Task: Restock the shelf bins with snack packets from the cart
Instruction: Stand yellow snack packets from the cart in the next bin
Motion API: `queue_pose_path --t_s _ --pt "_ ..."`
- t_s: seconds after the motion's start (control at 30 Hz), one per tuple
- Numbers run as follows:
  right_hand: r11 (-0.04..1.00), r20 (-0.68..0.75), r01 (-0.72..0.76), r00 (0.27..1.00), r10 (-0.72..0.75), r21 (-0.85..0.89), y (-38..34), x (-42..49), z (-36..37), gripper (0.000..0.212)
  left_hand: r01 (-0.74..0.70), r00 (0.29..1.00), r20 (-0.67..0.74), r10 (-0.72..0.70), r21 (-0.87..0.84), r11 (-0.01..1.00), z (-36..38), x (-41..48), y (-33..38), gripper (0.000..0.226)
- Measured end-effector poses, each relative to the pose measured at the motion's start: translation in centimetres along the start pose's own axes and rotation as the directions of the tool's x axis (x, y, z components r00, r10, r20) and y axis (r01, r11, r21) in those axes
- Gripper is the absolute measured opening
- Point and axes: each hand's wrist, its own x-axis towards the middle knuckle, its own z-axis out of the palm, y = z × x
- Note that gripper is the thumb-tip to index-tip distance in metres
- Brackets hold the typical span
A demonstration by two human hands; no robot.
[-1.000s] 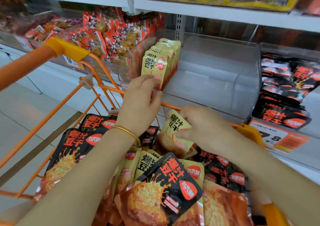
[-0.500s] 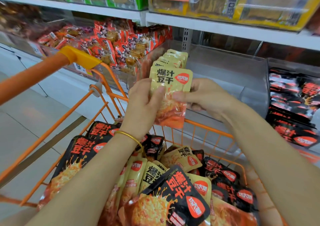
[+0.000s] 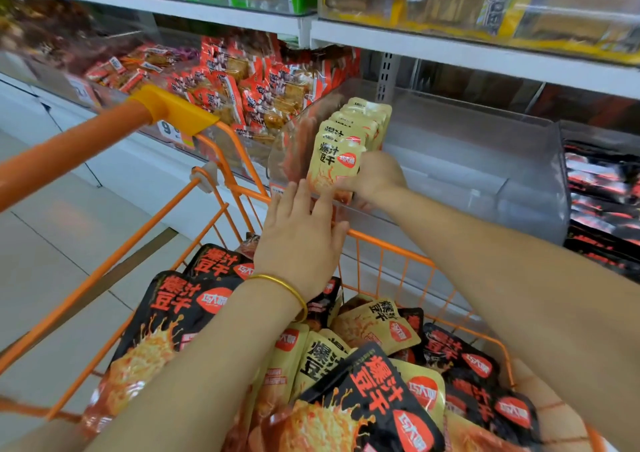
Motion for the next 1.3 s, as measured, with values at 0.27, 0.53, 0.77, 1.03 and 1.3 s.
queue_pose_path --t_s 0.27,0.53,0.77,1.03,1.3 --pt "0.993 -0.041 -0.041 0.998 0.046 0.112 -0.7 0.7 0.8 0.038 0.008 1.000 0.009 -0.008 0.003 1.000 -0.1 0.1 0.1 0.058" --pt "0.934 0.127 -0.179 0.981 0.147 0.308 -0.7 -1.1 -1.0 0.020 0.014 1.000 0.015 -0.014 -0.023 1.000 -0.3 0.1 0.2 0.058" --pt "0.863 0.037 0.132 0.984 -0.171 0.487 -0.5 -10.3 -7.7 0.017 -0.036 0.994 -0.106 0.024 -0.115 0.993 -0.2 0.3 0.5 0.047" --pt "0.704 0.649 0.646 0.677 -0.348 -0.296 6.4 -15.1 -1.6 0.040 -0.163 0.959 -0.257 0.118 -0.161 0.973 -0.2 0.2 1.1 0.038" --pt "0.665 0.666 0.696 0.633 -0.393 -0.270 8.4 -14.1 0.0 0.044 -0.175 0.953 -0.279 0.121 -0.177 0.969 -0.1 0.2 0.8 0.037"
